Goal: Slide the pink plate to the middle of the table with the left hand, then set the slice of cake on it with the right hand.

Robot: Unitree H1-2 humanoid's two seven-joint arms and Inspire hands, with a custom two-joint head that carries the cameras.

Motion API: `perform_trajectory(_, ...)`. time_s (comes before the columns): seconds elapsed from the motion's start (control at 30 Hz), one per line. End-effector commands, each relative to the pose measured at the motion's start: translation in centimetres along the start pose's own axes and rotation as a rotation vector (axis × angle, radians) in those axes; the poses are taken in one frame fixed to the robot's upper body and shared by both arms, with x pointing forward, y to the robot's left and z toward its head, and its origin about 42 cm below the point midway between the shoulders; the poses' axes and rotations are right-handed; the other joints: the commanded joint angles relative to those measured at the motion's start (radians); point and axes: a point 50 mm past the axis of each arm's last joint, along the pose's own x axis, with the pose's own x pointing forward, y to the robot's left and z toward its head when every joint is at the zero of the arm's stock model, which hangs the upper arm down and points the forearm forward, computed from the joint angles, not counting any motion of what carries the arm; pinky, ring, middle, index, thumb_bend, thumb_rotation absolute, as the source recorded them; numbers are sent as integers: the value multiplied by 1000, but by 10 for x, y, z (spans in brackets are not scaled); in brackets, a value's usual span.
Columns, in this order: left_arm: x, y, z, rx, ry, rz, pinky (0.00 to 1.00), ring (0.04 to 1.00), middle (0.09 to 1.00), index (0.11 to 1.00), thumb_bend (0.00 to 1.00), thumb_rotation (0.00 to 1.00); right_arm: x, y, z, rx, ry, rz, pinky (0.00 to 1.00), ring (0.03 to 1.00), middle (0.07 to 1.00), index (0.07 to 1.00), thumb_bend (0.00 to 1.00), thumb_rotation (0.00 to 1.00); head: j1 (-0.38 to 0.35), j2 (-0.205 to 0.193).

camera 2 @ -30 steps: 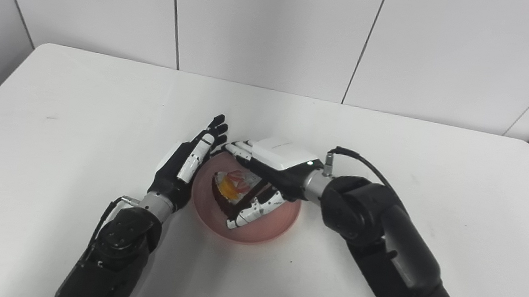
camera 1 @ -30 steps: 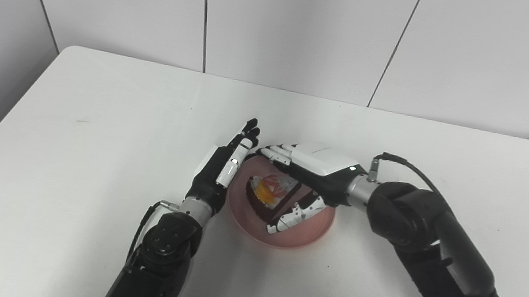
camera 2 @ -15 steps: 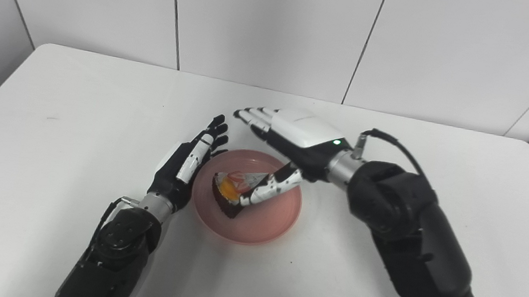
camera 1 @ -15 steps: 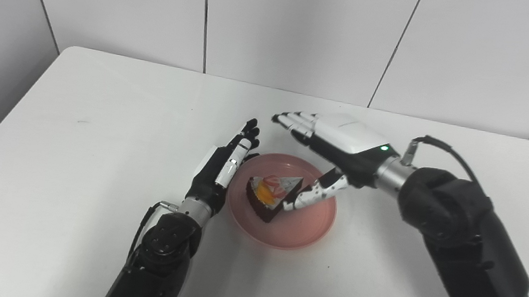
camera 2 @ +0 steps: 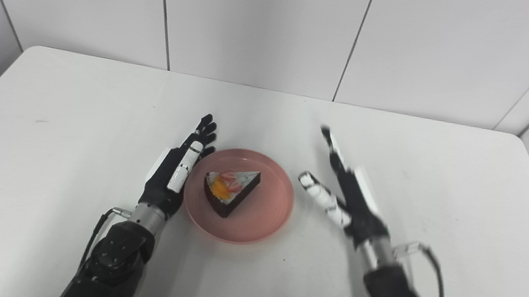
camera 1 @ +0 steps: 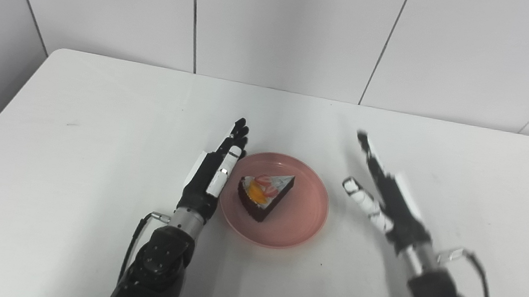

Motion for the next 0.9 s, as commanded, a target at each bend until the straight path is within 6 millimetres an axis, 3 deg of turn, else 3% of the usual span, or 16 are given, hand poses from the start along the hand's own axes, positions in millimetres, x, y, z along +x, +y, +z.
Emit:
perform_trajectory(0.0, -40, 11, -25, 49, 54, 29, 1000, 1000, 1000, 1000, 407, 1000, -3, 2, 7, 60, -122, -69, 1000, 1000, 1000, 1000, 437, 1000, 3, 1)
perform_trajectory(0.07, -52, 13, -22, 72, 42, 41, 1000, 1000, 1000, 1000, 444, 1000, -14, 9, -2, 88, -115, -86, 1000, 1000, 1000, 1000, 353, 1000, 7, 2)
perform_trajectory(0.27, -79, 15, -19, 80, 35, 76, 1000, 1000, 1000, 1000, 483, 1000, -26, 19, -16, 109, -89, -127, 1000, 1000, 1000, 1000, 366, 1000, 11, 8)
perform_trajectory(0.87, -68, 18, -22, 115, 60, 44, 1000, 1000, 1000, 1000, 454, 1000, -18, 21, -25, 97, -51, -79, 965, 982, 987, 979, 352, 1000, 27, 12)
